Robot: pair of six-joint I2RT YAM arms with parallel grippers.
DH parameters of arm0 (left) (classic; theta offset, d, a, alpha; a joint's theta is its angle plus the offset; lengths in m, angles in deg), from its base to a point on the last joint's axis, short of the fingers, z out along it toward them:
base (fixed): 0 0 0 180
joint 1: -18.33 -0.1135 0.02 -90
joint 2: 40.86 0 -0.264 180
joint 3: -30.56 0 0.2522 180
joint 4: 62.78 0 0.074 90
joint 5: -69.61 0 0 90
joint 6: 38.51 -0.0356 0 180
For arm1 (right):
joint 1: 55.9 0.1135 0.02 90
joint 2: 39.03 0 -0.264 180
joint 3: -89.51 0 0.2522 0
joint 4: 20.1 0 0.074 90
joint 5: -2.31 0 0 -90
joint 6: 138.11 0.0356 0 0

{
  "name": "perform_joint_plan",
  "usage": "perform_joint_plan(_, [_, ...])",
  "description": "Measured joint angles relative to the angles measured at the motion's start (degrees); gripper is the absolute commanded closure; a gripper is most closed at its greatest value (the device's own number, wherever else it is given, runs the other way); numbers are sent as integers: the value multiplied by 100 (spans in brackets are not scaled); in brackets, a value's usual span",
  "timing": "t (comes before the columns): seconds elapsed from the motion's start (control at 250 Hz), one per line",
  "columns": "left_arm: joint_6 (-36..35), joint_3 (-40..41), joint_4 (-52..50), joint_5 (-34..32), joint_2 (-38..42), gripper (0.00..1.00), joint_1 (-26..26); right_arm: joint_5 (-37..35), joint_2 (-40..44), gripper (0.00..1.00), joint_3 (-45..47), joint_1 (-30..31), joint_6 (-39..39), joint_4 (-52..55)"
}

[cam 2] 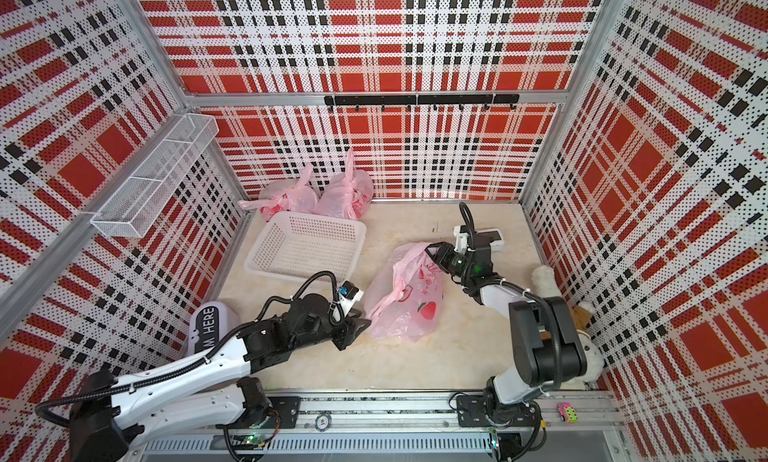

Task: Untie the knot of a plastic bag & take out the apple
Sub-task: Untie the plastic bag at the center of the board.

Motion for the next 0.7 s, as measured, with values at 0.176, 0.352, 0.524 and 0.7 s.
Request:
perform_joint_plan(0.176, [-601,-957,-120,-684,-481,51,98,-308,1113,38,-74,188,-903,1097])
perform_joint_plan(0.352, [-1084,-1779,-160,-776,-1576,47,105,-682,1502,33,-518,341,-1989,2385])
perform_joint_plan(0.524, [-1176,-1880,-286,-463,-2297,45,26,-737,1338,27,-1434,581,-3504,3657])
perform_joint_plan(0.7, [-1161,-1744,-240,-254,-2406,48,-20,-745,605,23,-2514,946,-5154,4590])
